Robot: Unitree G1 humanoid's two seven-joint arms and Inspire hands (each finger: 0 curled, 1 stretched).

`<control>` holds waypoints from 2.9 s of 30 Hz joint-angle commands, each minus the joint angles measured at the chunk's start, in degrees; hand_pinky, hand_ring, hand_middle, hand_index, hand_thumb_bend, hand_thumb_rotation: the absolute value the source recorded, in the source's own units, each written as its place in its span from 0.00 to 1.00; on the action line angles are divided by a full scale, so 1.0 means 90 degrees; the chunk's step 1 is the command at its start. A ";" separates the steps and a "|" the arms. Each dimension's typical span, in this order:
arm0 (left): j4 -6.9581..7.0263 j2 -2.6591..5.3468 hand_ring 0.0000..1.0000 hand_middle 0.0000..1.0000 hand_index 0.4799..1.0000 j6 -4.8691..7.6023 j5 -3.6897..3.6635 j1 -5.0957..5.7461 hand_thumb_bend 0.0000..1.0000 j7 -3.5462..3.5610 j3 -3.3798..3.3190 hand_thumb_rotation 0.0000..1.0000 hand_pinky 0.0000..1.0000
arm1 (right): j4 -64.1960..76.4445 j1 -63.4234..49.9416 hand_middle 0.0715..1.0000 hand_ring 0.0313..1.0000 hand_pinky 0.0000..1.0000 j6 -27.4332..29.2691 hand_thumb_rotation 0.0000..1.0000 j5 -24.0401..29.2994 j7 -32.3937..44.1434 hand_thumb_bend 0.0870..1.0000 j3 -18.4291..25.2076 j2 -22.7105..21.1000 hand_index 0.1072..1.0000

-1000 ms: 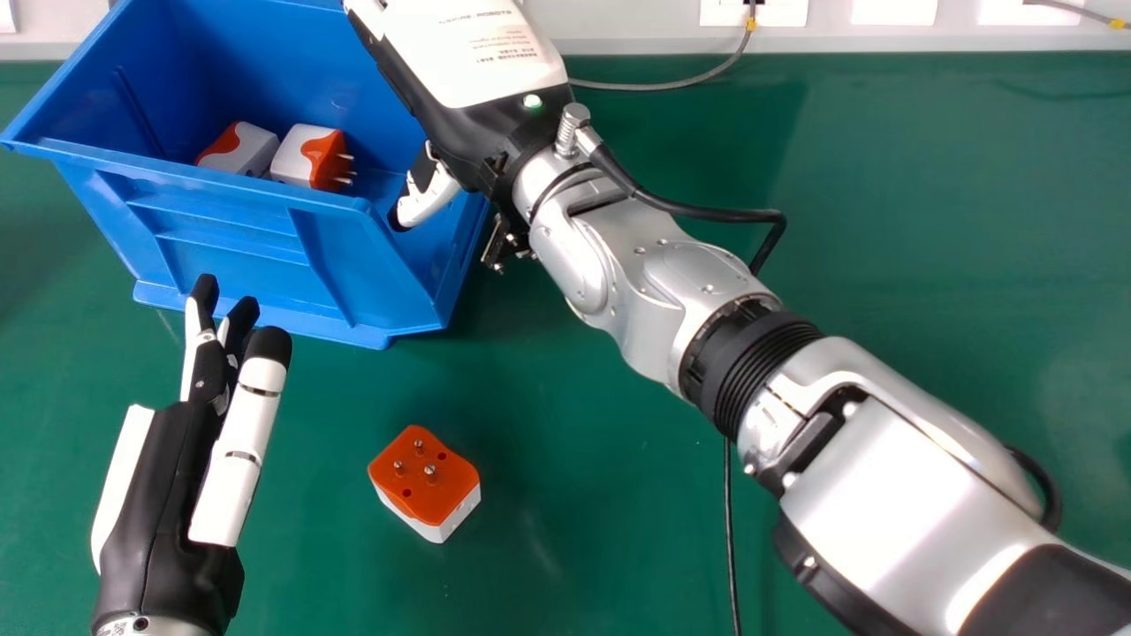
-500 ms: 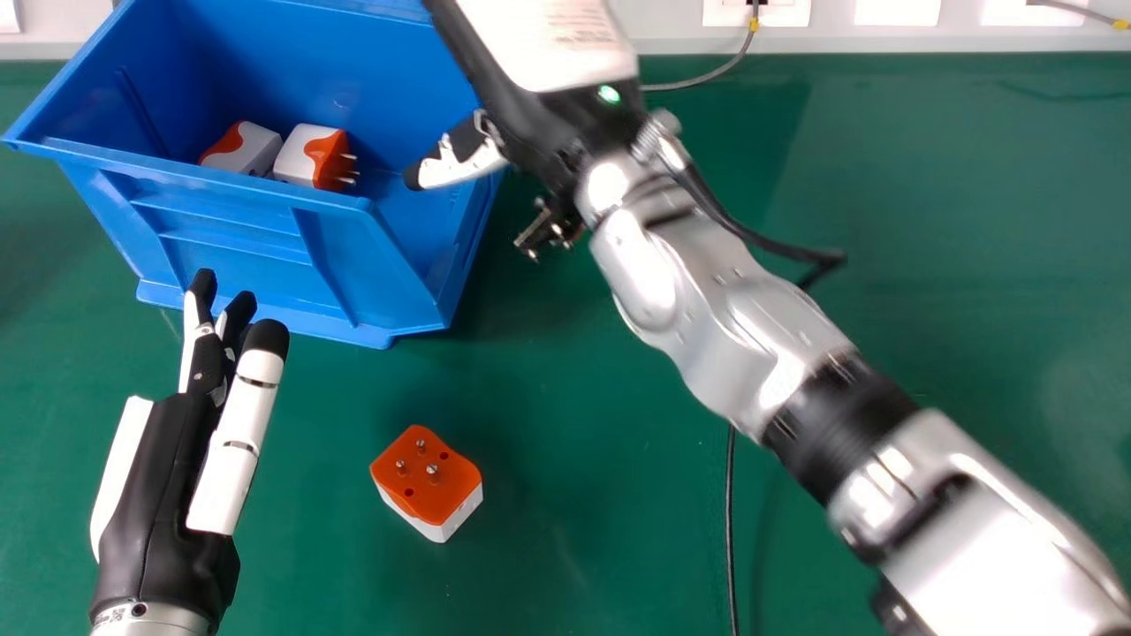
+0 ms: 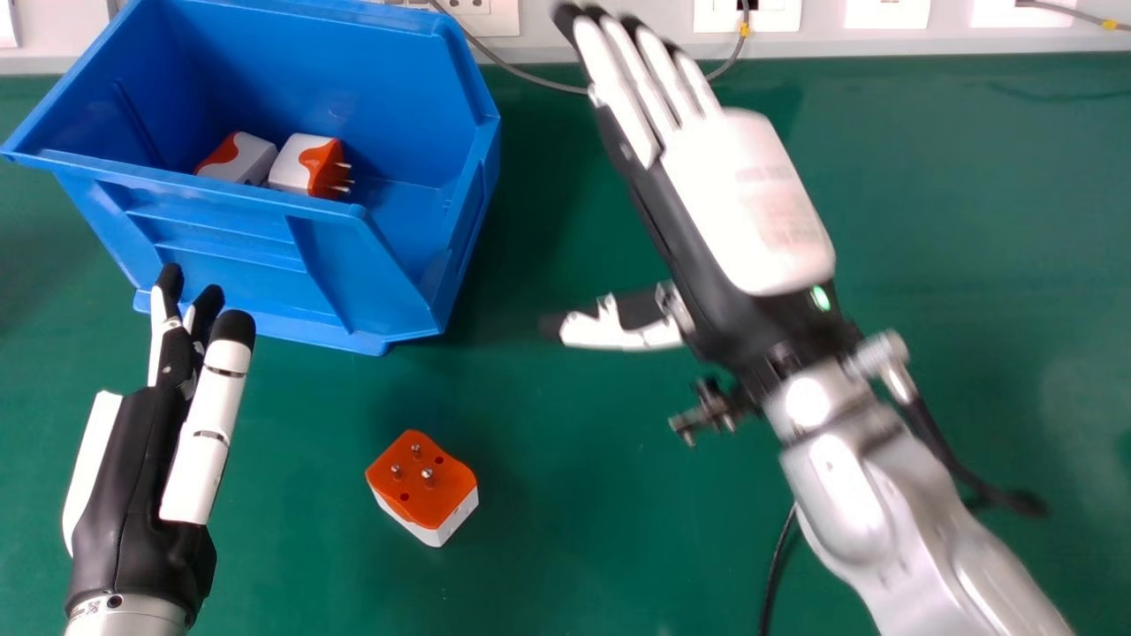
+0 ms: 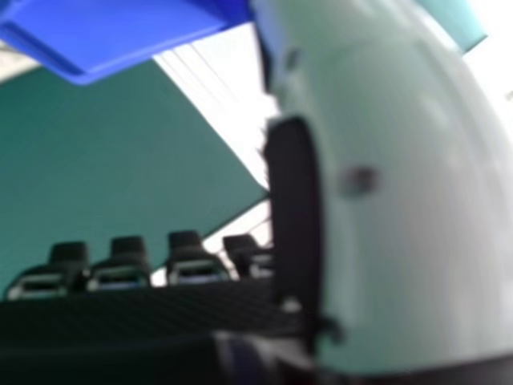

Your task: Pick all objects and put in blue box

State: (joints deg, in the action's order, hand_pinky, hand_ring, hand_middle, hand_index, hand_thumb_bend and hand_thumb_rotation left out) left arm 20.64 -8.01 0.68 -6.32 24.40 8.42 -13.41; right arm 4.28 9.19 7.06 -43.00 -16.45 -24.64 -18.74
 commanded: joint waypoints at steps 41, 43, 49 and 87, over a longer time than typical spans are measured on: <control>-0.0075 0.0127 1.00 1.00 1.00 0.0144 0.0075 -0.0181 0.40 -0.0405 0.0076 0.91 1.00 | -0.0885 0.0277 1.00 1.00 0.91 0.1050 0.08 -0.0196 0.3058 0.60 -0.0890 0.0110 0.95; -0.0058 0.0106 1.00 1.00 1.00 0.0121 0.0067 -0.0180 0.40 -0.0379 0.0077 0.91 1.00 | -0.1231 0.0588 1.00 1.00 0.91 0.1082 0.08 -0.0286 0.3089 0.60 -0.1027 0.0245 0.95; -0.0035 0.0088 1.00 1.00 1.00 0.0093 0.0069 -0.0178 0.40 -0.0352 0.0071 0.92 1.00 | -0.1832 0.1153 1.00 1.00 0.90 0.1053 0.07 -0.0370 0.3195 0.60 -0.1278 0.0472 0.93; 0.0388 0.0093 1.00 1.00 1.00 0.0003 0.0086 -0.0003 0.41 -0.0271 0.0169 0.94 1.00 | -0.4662 0.3391 0.95 0.94 0.83 0.1744 0.00 -0.0845 0.3108 0.23 -0.2216 0.1276 0.87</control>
State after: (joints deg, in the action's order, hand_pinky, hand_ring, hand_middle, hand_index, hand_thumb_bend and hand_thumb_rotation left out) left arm 22.25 -7.27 0.59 -5.64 24.47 6.12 -12.14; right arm -36.95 38.29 22.96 -50.18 11.98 -44.13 -7.69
